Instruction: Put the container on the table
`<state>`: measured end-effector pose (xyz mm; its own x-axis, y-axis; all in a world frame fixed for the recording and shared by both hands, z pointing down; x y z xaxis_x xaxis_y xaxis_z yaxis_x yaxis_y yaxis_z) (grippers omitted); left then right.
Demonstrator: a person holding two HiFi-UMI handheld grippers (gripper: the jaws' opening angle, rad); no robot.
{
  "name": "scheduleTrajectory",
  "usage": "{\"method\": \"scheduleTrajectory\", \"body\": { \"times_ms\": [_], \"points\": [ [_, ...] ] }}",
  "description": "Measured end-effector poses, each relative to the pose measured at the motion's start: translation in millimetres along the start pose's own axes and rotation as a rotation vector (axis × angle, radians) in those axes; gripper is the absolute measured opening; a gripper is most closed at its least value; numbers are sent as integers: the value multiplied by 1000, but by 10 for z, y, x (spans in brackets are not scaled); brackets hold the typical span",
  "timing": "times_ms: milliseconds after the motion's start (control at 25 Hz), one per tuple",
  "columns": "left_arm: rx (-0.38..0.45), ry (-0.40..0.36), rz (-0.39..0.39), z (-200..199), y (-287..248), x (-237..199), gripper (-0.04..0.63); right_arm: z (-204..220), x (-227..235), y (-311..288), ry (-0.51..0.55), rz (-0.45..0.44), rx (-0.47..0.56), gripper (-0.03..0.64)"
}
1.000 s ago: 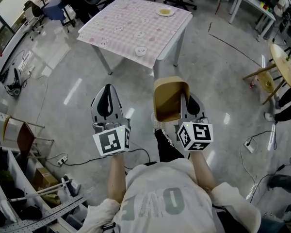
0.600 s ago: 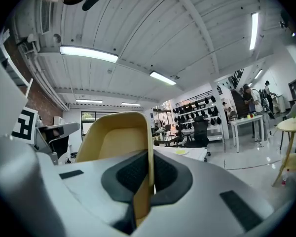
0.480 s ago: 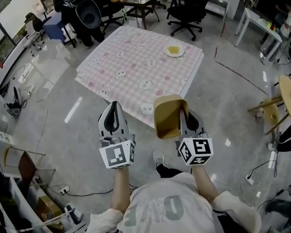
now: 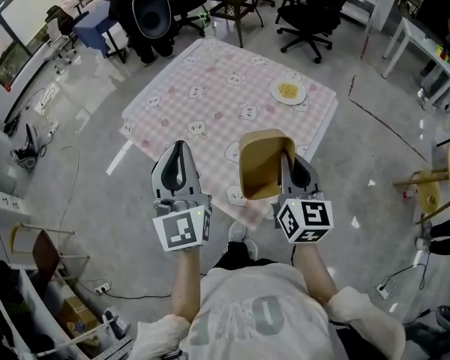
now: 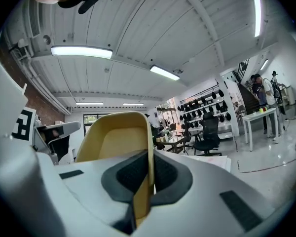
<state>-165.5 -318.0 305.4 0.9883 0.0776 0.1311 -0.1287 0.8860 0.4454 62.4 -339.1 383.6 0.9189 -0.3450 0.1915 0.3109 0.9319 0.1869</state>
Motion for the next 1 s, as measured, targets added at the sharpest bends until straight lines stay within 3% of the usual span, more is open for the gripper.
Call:
{"method": "scheduleTrajectory", "body": {
  "times_ms": [200, 760, 880, 1000],
  "points": [
    [-18, 4, -7, 229, -291, -79, 29, 69, 116, -358, -3, 11, -8, 32],
    [-9, 1, -17, 362, -796, -251, 29, 49, 262, -882, -1, 45, 10, 32],
    [-4, 4, -21, 373, -819, -303, 29, 95, 299, -1124, -8, 43, -35, 32],
    [5, 3, -26, 372, -831, -351, 29, 228, 349, -1453, -6, 35, -146, 32]
  ]
}}
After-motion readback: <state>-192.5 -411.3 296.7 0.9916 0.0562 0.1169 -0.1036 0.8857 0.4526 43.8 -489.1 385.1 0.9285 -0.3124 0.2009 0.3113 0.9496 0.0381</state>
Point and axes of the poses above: the fingertips, and each gripper's own axes: y backward along the fingers, x to its right, z out of its underside, the point moved 3 cm from there along y, backward along the fingers, and after that the axes turned 14 degrees about x, right-handed, at the moved point
